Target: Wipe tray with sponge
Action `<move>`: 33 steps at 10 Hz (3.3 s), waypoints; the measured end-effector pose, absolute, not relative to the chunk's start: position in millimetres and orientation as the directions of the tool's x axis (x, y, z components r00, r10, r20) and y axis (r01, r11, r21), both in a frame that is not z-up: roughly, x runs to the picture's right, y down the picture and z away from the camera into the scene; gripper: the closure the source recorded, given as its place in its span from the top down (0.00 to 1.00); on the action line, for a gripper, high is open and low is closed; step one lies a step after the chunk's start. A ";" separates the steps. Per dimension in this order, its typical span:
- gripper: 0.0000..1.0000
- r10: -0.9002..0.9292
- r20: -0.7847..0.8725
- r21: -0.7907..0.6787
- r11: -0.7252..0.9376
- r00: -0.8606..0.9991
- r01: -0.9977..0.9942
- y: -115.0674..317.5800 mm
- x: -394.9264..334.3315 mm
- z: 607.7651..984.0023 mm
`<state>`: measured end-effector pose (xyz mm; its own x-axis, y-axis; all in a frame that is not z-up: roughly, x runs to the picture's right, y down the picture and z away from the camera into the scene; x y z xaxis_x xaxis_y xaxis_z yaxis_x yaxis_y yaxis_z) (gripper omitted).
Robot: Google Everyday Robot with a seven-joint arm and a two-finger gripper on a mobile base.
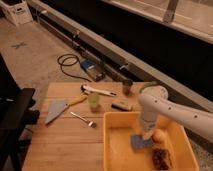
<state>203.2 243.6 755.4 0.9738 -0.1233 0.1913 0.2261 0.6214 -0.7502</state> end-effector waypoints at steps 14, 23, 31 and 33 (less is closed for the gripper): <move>0.00 -0.108 0.220 -0.765 0.598 0.969 0.240 250.7 187.4 754.6; 0.00 -0.145 0.338 -0.716 0.602 0.930 0.354 255.6 118.5 747.4; 0.00 -0.124 0.248 -0.777 0.566 0.961 0.274 254.4 171.5 763.0; 0.00 -0.142 0.265 -0.765 0.571 0.954 0.298 242.1 156.1 767.0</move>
